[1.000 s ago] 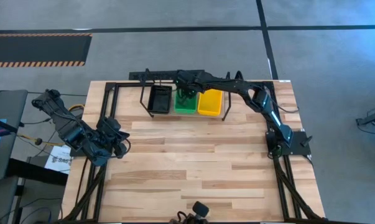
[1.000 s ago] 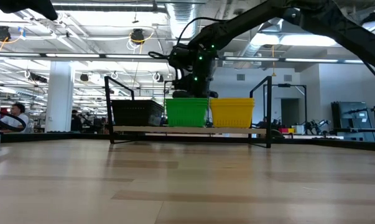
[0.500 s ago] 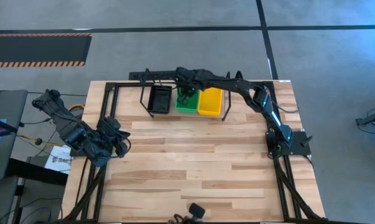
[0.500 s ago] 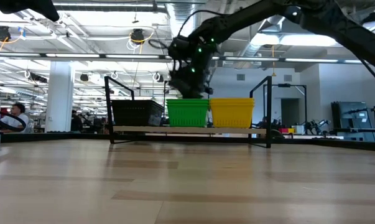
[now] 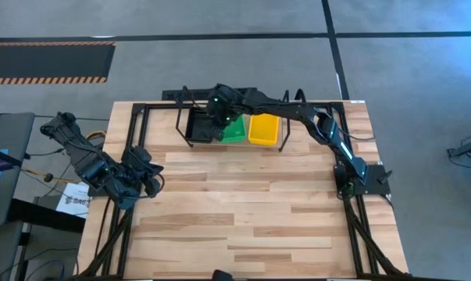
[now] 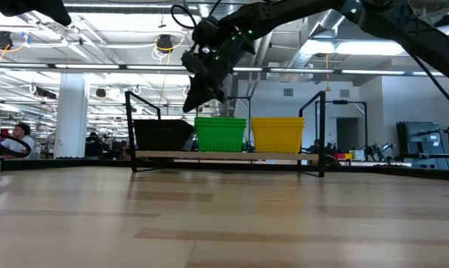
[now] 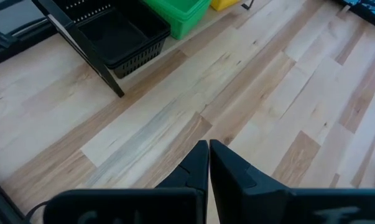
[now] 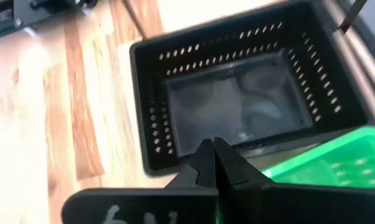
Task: Stack baskets on shelf by color
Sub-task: Adjust the green bins on the shelf
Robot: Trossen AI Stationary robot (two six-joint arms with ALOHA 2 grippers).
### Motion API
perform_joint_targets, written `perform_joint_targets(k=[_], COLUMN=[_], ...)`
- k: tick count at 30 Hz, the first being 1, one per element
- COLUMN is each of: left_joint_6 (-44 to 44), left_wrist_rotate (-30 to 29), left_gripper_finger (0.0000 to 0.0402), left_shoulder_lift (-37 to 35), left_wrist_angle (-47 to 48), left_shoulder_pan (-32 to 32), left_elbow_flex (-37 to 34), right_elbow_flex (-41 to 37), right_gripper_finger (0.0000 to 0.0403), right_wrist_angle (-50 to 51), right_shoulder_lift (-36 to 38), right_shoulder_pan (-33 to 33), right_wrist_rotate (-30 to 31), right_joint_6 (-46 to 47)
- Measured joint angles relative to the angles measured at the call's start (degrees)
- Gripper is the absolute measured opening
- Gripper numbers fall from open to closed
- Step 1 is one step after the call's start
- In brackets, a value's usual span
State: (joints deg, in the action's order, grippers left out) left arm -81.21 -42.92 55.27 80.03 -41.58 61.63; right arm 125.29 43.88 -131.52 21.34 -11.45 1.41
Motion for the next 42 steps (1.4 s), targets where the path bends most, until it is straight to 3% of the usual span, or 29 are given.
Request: perform_joint_targets(k=[7, 9, 12, 18, 22, 33, 42], left_joint_6=[0.5, 0.5, 0.5, 0.5, 0.5, 0.5, 2.1], left_wrist_rotate=[0.0, 0.0, 0.0, 0.0, 0.0, 0.0, 0.2], left_gripper_finger=[0.0, 0.0, 0.0, 0.0, 0.0, 0.0, 0.0], left_shoulder_lift=[0.0, 0.0, 0.0, 0.0, 0.0, 0.0, 0.0], left_wrist_angle=[0.0, 0.0, 0.0, 0.0, 0.0, 0.0, 0.0], left_shoulder_pan=[0.0, 0.0, 0.0, 0.0, 0.0, 0.0, 0.0], left_elbow_flex=[0.0, 0.0, 0.0, 0.0, 0.0, 0.0, 0.0], right_elbow_flex=[0.0, 0.0, 0.0, 0.0, 0.0, 0.0, 0.0], right_gripper_finger=[0.0, 0.0, 0.0, 0.0, 0.0, 0.0, 0.0], right_wrist_angle=[-3.6, -2.3, 2.5, 16.0, 20.0, 19.0, 10.1], right_shoulder_lift=[0.0, 0.0, 0.0, 0.0, 0.0, 0.0, 0.0], right_shoulder_pan=[0.2, 0.5, 1.4, 1.4, 0.0, -3.2, -6.9], right_wrist_rotate=[1.2, 4.1, 8.5, 10.2, 13.9, 16.5, 16.3], right_joint_6=[0.0, -0.4, -0.4, 0.0, -0.4, 9.7, 15.1])
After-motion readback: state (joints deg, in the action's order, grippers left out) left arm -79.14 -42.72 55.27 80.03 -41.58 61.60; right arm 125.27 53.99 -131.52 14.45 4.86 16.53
